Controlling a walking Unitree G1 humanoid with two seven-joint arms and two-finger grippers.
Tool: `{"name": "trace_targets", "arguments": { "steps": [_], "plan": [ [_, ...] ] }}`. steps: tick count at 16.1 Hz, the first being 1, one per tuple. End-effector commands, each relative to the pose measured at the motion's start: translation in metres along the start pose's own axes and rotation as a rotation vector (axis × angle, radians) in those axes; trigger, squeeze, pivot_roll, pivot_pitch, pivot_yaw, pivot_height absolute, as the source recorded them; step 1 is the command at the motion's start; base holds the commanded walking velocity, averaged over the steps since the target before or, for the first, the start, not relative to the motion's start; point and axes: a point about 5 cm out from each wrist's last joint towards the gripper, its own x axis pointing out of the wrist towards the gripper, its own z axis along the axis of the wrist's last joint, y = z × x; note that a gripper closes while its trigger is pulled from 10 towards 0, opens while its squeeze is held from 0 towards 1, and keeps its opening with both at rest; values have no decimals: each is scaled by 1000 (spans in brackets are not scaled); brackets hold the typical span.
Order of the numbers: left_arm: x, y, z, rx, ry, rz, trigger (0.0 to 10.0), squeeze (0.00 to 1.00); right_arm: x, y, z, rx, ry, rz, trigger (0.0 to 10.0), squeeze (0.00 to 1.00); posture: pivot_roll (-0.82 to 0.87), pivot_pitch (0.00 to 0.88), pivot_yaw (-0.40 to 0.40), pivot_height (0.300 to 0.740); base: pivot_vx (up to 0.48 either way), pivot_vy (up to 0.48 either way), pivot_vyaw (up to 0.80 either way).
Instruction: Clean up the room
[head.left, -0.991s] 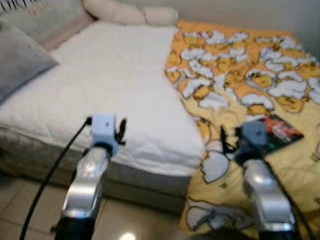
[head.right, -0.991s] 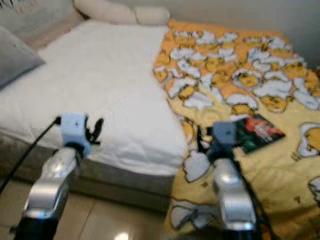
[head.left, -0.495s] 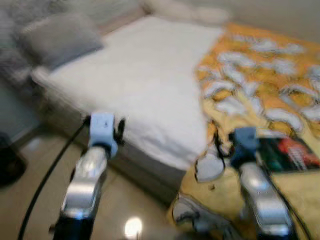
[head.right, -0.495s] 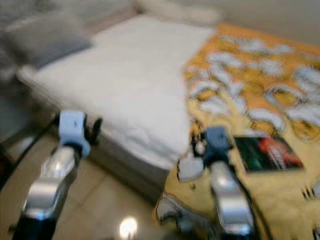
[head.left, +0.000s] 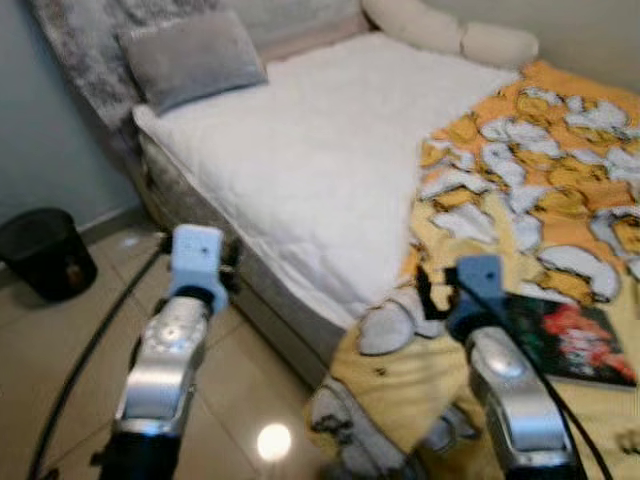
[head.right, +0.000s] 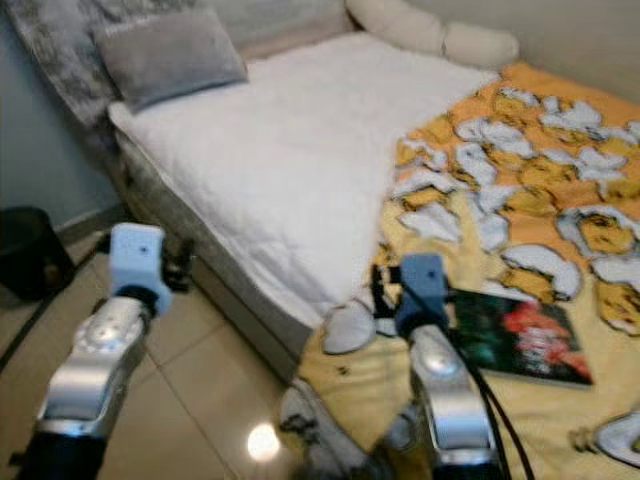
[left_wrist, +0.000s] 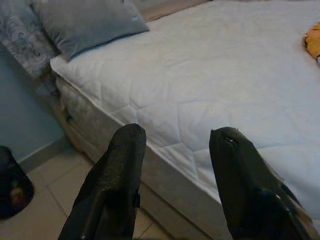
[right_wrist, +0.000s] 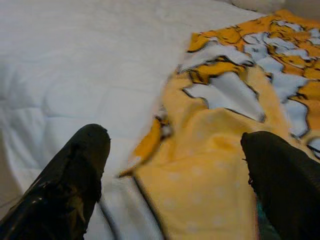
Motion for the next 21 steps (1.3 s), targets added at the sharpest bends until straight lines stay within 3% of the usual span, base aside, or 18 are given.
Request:
{"name": "trace_targets", "arguments": {
  "steps": [1,5,14,17,18,19,20,21],
  "plan": [
    [2,-6,5,1,-19,-23,10000,212,0,-8,0,4,10,-30,10000,0,-52,0,30,740,0,-435,0],
    [0,-6,4,11,-18,-28,10000,208,-1,-6,-3,9,20,-24,10000,0,-50,0,30,740,0,-387,0],
    [-1,-7,2,33,-8,-55,10000,196,-2,-4,-4,36,29,-16,10000,0,-44,0,30,740,0,0,0],
    [-2,-4,-1,94,6,-92,10000,196,0,-8,-4,51,36,-33,10000,0,-44,0,29,740,0,0,0],
    [-2,-2,-2,115,12,-110,10000,200,1,-11,-8,107,67,-40,10000,0,-41,0,28,740,0,0,0],
    [-4,0,-3,128,14,-120,10000,196,1,-14,-13,174,108,-52,10000,384,-42,0,28,740,0,0,0],
    [-4,2,-4,135,19,-122,10000,196,2,-15,-20,275,168,-55,10000,1000,-43,0,30,740,0,0,0],
    [-5,3,-6,145,26,-136,10000,200,3,-12,-32,410,261,-37,10000,1000,-49,0,36,740,0,0,0]
  ]
}}
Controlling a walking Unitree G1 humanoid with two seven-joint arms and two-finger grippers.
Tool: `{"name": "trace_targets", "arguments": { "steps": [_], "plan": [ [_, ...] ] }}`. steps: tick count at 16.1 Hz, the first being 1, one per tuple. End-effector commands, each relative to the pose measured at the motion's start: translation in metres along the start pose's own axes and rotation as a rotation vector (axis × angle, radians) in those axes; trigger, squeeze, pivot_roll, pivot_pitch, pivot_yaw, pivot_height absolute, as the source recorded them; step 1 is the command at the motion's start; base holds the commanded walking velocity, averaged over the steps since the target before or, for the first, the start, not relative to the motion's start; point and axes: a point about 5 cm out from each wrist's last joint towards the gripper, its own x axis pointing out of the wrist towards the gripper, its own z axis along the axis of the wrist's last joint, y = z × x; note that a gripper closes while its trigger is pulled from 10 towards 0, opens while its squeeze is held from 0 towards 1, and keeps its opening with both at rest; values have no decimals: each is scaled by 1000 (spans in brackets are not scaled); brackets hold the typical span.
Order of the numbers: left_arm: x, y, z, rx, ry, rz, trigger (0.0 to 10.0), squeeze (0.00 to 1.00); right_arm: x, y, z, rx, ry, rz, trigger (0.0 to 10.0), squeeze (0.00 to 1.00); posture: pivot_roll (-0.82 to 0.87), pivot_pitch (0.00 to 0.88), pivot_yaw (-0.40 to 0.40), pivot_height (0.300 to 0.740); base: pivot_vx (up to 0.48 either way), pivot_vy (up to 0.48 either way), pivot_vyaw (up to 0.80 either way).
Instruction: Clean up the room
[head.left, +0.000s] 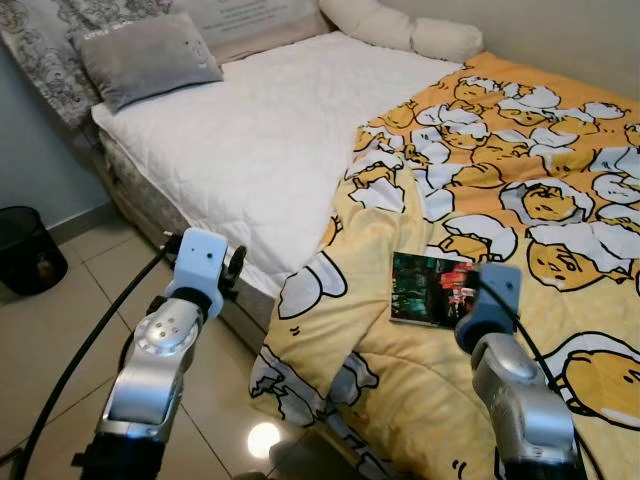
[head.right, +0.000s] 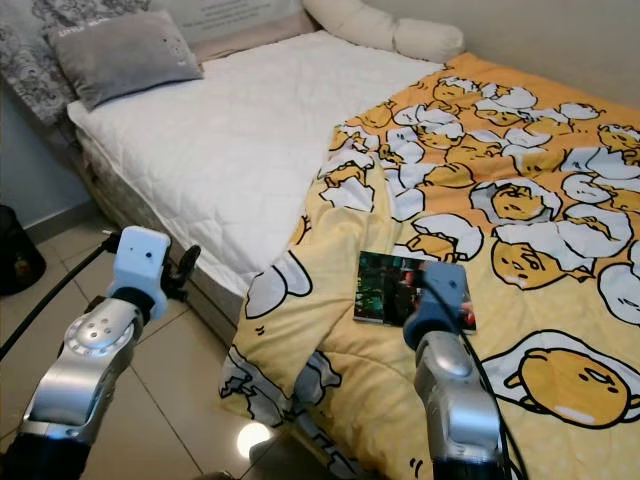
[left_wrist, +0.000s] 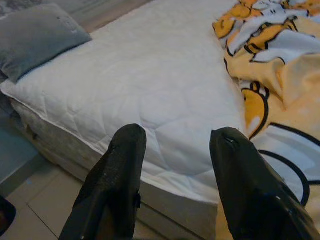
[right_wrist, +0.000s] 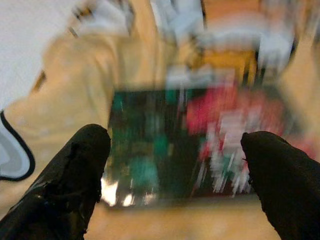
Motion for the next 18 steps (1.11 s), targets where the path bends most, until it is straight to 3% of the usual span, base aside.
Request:
{"name": "trace_targets", "arguments": {
  "steps": [1,3,4,5,7,8,9,10,12,14,16,18],
  "plan": [
    [-2,-4,-4,33,14,-52,10000,196,6,-1,-16,179,131,39,10000,1000,-49,0,36,740,0,0,0],
    [-6,-8,-9,75,34,-122,10000,196,11,1,-26,337,225,67,10000,1000,-49,0,33,740,0,0,0],
    [-12,-9,-13,120,47,-210,10000,212,13,3,-27,410,257,93,10000,1000,-49,0,23,740,0,0,0],
    [-20,-7,-13,138,54,-301,10000,208,14,1,-27,470,294,106,10000,1000,-36,0,-1,740,0,0,0],
    [-28,1,-11,152,55,-361,10000,208,12,-1,-25,553,340,118,10000,988,-18,0,-41,740,0,0,0],
    [-33,7,-9,169,49,-381,10000,208,9,-2,-23,612,363,135,10000,639,-19,0,-54,740,0,0,0],
    [-35,8,-7,177,43,-388,10000,208,8,-2,-23,619,376,145,10000,129,-25,0,-55,740,0,0,0],
    [-39,7,-5,184,35,-401,10000,204,6,-3,-25,629,398,148,10000,0,-34,0,-55,740,0,0,0],
    [-43,2,-6,181,28,-414,10000,208,8,-6,-27,649,414,133,10000,0,-32,0,-59,740,0,0,0],
    [-48,-10,-9,219,37,-453,10000,208,14,-11,-30,746,415,113,10000,0,-14,0,-70,740,0,0,0],
    [-47,-11,-1,230,7,-449,10000,208,19,-13,-32,840,396,122,10000,0,-4,0,-74,740,0,0,0],
    [-47,-8,1,249,1,-441,10000,208,23,-16,-32,872,374,129,10000,0,1,0,-68,740,0,0,0]
  ]
}}
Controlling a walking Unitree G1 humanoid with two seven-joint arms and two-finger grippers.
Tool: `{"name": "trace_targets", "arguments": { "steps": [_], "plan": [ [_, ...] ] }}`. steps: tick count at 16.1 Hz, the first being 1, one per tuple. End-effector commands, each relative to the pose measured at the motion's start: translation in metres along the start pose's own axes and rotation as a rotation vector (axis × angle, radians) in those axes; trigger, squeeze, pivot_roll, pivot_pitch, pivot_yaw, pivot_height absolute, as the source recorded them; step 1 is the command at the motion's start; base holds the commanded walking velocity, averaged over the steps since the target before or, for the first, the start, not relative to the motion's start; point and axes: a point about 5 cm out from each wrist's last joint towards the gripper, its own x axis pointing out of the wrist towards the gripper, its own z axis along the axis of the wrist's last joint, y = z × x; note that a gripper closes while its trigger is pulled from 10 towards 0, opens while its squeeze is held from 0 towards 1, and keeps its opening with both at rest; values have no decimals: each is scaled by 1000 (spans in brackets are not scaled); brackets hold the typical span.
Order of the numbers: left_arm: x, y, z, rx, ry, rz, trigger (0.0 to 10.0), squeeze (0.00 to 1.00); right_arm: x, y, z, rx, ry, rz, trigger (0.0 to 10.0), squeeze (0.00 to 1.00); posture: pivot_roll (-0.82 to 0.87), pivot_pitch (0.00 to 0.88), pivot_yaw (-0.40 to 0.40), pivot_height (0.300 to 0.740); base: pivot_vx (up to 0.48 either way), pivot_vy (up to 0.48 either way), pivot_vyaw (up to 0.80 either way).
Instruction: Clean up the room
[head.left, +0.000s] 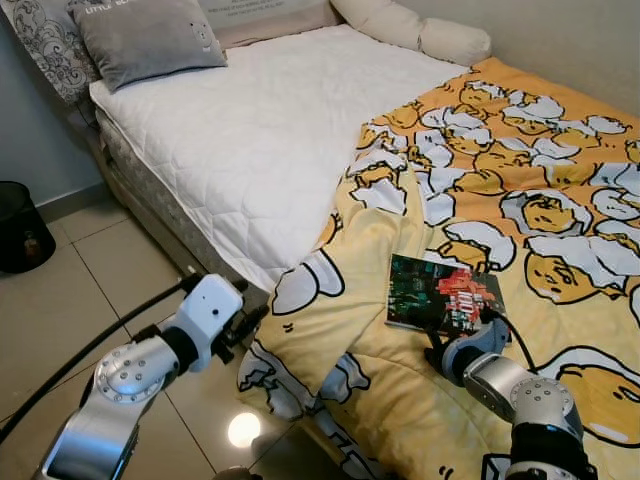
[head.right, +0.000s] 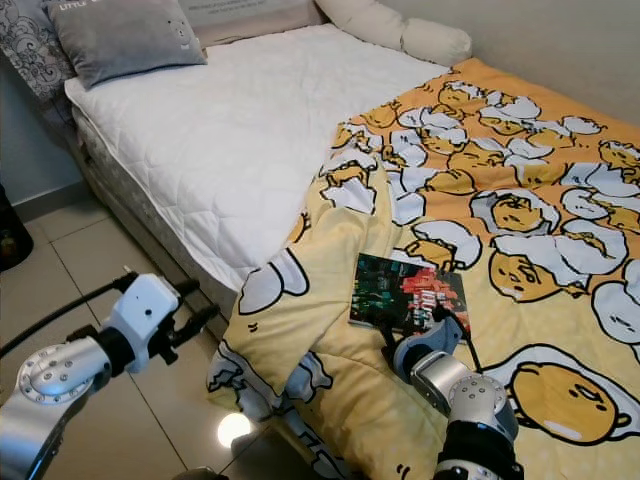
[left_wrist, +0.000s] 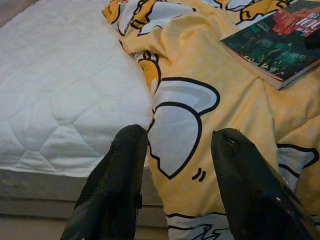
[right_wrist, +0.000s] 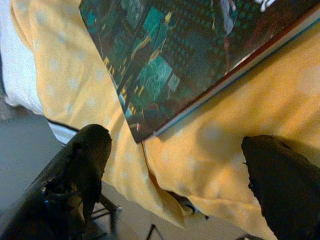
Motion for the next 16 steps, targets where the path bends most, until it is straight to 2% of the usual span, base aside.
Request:
{"name": "trace_targets", "arguments": {
  "steps": [1,6,12,16],
  "plan": [
    [0,1,6,41,-13,-10,10000,208,-1,3,10,35,-42,44,10000,0,6,0,-68,740,0,0,0],
    [8,-2,11,84,-27,-55,10000,204,-1,9,17,68,-69,121,10000,0,13,0,-62,740,0,0,0],
    [18,-4,16,129,-38,-162,10000,208,11,-5,18,113,-132,64,10000,0,19,0,-20,740,0,0,0],
    [19,-4,16,139,-36,-182,10000,204,15,-11,21,135,-194,34,10000,0,17,0,-7,740,0,0,0]
  ]
}}
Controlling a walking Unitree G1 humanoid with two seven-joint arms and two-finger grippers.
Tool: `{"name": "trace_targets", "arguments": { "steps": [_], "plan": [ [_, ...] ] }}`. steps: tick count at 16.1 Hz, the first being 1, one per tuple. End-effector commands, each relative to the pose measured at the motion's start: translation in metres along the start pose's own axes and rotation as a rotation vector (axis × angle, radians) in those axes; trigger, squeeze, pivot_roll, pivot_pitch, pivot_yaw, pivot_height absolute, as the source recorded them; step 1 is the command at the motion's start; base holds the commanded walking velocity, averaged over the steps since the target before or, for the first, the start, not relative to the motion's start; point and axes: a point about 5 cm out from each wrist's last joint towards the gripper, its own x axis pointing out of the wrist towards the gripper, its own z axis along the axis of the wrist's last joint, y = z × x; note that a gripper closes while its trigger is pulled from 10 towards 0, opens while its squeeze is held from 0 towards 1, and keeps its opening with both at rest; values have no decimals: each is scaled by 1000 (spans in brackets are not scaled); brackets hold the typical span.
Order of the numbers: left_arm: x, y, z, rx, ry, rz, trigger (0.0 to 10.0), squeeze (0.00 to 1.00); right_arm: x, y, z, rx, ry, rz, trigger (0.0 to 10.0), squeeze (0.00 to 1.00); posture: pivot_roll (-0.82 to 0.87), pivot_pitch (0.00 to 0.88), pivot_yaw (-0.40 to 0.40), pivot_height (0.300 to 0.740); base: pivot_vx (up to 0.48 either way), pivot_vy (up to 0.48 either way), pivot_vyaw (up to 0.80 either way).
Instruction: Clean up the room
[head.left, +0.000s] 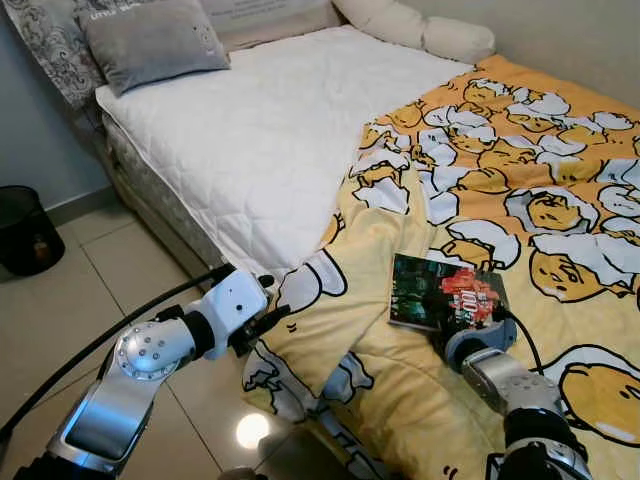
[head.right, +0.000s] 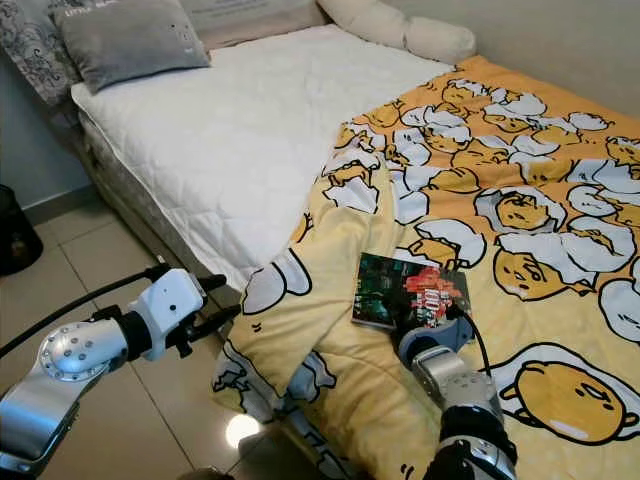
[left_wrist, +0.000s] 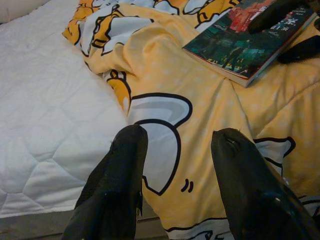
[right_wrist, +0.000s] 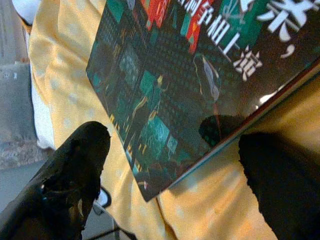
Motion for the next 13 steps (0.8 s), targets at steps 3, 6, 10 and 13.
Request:
{"name": "trace_targets", "arguments": {
  "steps": [3,6,10,13],
  "plan": [
    [3,0,3,16,-8,-31,10000,204,2,2,13,2,-125,19,10000,0,15,0,2,740,0,0,0],
    [4,0,3,20,-7,-40,10000,204,8,5,12,-33,-172,3,10000,0,20,0,2,740,0,0,0],
    [5,1,2,19,-2,-34,10000,204,13,2,0,-47,-159,-47,10000,0,32,0,-4,740,0,0,0],
    [5,0,1,18,3,-34,10000,200,12,-14,-8,-131,-140,-188,10000,0,36,0,-7,740,0,0,0]
  ]
}}
